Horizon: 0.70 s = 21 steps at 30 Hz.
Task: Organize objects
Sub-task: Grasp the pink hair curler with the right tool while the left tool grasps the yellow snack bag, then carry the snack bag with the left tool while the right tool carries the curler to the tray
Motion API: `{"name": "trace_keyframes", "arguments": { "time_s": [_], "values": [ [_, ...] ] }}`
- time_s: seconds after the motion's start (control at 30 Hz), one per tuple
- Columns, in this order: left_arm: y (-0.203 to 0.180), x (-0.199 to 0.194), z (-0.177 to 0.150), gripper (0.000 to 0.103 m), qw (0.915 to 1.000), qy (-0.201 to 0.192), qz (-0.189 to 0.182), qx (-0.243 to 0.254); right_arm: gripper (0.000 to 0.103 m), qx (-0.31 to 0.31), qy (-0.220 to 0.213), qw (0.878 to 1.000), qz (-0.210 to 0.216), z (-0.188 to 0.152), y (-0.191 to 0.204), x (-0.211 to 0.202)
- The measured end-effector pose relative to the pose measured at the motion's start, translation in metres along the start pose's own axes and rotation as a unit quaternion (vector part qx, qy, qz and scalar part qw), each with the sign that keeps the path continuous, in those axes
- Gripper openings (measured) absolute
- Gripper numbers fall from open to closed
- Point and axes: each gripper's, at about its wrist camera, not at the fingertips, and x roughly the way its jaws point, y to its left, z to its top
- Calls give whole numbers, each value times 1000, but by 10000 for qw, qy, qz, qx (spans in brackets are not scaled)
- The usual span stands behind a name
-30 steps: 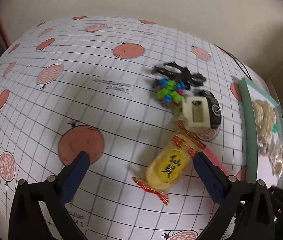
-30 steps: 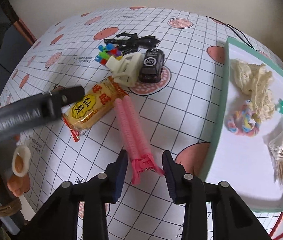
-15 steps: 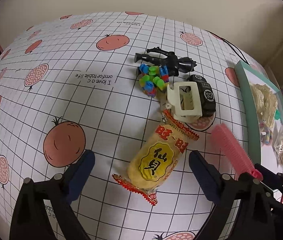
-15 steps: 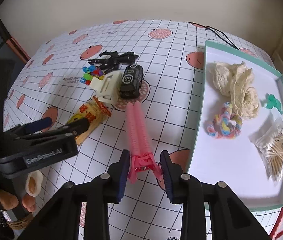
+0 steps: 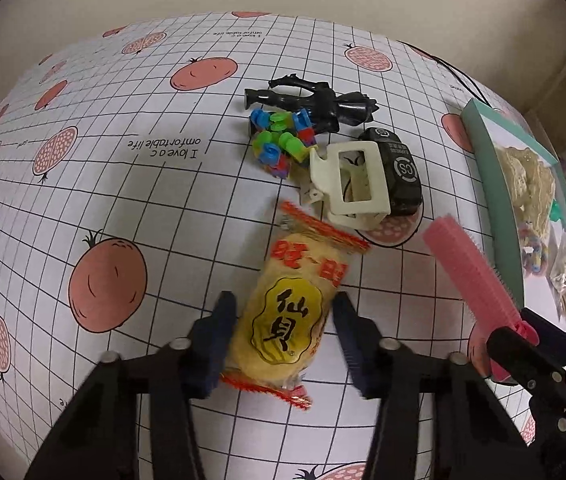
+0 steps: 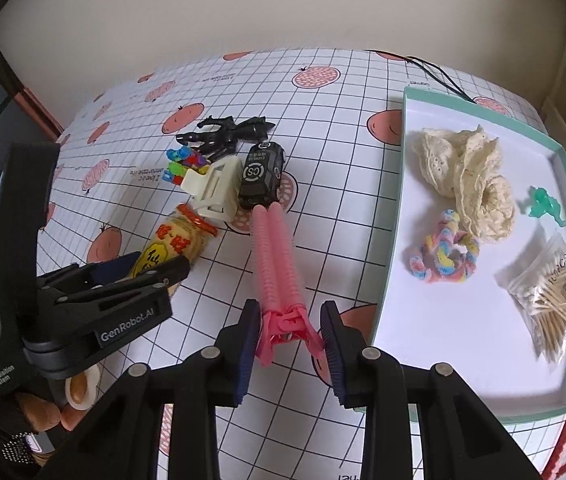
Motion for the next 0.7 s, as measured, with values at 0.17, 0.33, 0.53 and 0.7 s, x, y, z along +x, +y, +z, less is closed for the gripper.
{"name": "trace_keyframes", "arguments": {
  "time_s": [0.17, 0.33, 0.53, 0.7],
  "values": [
    [3, -1, -1, 39, 10000, -21, -10, -50, 33, 50, -50, 10000, 23, 0, -2, -3],
    [6, -3, -2, 38, 9999, -61, -2, -85, 33, 82, -99, 9999, 36, 1, -4, -5],
    [11, -13, 3, 38, 9993, -271, 25, -253, 33, 125, -237, 9996, 70, 2, -7, -11],
    [13, -28, 6, 38, 9976, -552, -9, -420, 33, 219, -541, 9982, 160, 3, -12, -24]
  ]
}}
